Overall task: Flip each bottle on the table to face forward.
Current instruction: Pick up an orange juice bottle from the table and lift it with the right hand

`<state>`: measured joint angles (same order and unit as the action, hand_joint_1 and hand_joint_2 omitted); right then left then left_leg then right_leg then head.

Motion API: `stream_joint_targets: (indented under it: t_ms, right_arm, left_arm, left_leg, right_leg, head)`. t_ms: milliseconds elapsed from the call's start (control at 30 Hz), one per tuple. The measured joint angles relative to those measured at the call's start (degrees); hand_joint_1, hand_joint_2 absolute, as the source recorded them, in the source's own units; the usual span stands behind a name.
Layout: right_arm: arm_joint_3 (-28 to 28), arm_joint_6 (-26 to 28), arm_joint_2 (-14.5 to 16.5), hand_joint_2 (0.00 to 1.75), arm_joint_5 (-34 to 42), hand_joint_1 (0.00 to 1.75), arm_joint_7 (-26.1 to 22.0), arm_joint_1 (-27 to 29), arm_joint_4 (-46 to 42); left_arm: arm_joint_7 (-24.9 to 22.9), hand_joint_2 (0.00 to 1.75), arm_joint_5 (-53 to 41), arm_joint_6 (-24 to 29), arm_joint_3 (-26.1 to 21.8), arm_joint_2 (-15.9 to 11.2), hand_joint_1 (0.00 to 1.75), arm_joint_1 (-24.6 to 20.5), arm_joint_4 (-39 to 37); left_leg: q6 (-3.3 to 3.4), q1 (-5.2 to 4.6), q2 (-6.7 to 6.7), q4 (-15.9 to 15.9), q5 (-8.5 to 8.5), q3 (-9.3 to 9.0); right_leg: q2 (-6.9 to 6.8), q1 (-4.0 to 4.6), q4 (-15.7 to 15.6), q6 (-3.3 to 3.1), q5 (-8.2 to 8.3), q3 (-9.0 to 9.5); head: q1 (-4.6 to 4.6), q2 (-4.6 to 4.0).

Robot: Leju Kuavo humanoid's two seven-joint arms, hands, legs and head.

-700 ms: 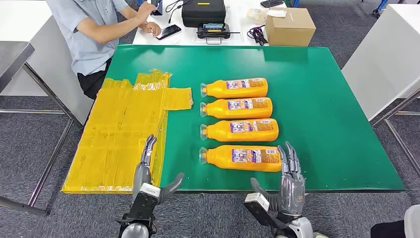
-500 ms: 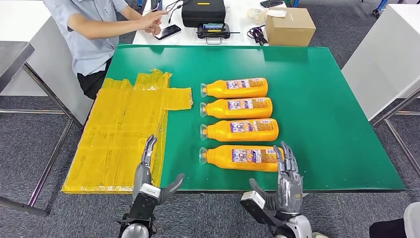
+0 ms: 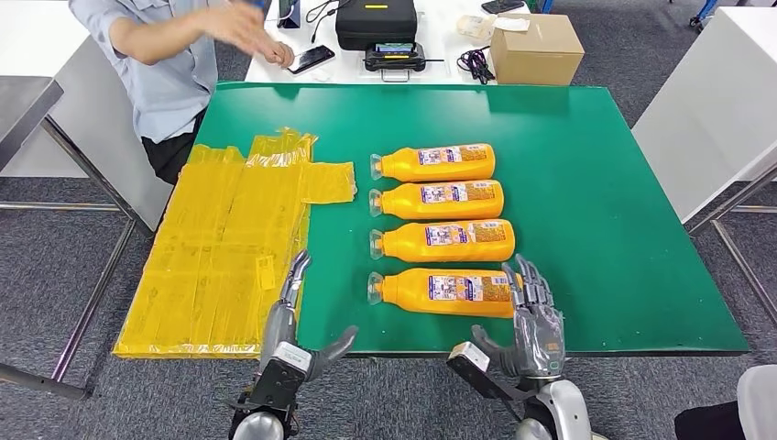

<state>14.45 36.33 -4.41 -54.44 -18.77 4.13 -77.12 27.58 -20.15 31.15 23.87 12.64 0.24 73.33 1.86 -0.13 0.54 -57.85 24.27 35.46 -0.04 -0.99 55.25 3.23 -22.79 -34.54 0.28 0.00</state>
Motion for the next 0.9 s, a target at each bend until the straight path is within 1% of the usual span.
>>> stream_joint_targets:
  t_ms: [267, 433, 567, 767, 900]
  right_arm:
    - [0.12, -2.36, -0.49, 1.75, -2.26, 0.00, 0.51, -2.57, 1.61]
    - [0.73, -8.56, -1.38, 1.75, -4.74, 0.00, 4.28, -5.43, 4.55]
    - [1.73, -11.31, -2.50, 1.75, -5.12, 0.00, 4.70, -8.84, 8.29]
    - [3.58, -13.64, -3.12, 1.75, -5.54, 0.00, 4.72, -13.28, 12.83]
    - [4.41, -13.97, -3.23, 1.75, -5.46, 0.00, 4.74, -14.81, 14.70]
  left_arm:
    - [0.76, 1.75, 0.47, 0.03, 1.92, 0.01, 0.00, -1.04, -1.51]
    - [0.68, 1.75, 0.68, -0.78, 2.45, 0.01, 0.00, -1.91, -1.79]
    - [0.61, 1.75, 1.05, -1.20, 3.65, 0.04, 0.00, -2.79, -2.27]
    - [0.61, 1.75, 1.37, -1.21, 4.94, 0.05, 0.00, -3.96, -3.05]
    - [0.61, 1.75, 1.52, -1.22, 5.18, 0.05, 0.00, -4.48, -3.44]
  left_leg:
    - [0.03, -0.03, 0.00, 0.00, -0.02, 0.00]
    - [0.02, -0.02, 0.00, 0.00, -0.03, 0.00]
    - [0.03, -0.03, 0.00, 0.00, -0.03, 0.00]
    - [0.03, -0.03, 0.00, -0.01, -0.04, -0.01]
    - [0.02, -0.02, 0.02, -0.01, -0.04, -0.01]
  right_leg:
    - [0.00, -0.02, 0.00, 0.02, 0.02, 0.02]
    - [0.00, -0.02, 0.00, 0.02, 0.02, 0.02]
    - [0.00, -0.02, 0.00, 0.02, 0.03, 0.03]
    - [0.00, -0.01, 0.00, 0.03, 0.03, 0.03]
    - [0.00, -0.01, 0.01, 0.03, 0.03, 0.03]
  head:
    - [0.01, 0.00]
    - [0.01, 0.00]
    - [0.01, 0.00]
    - [0.01, 0.00]
    - [0.00, 0.00]
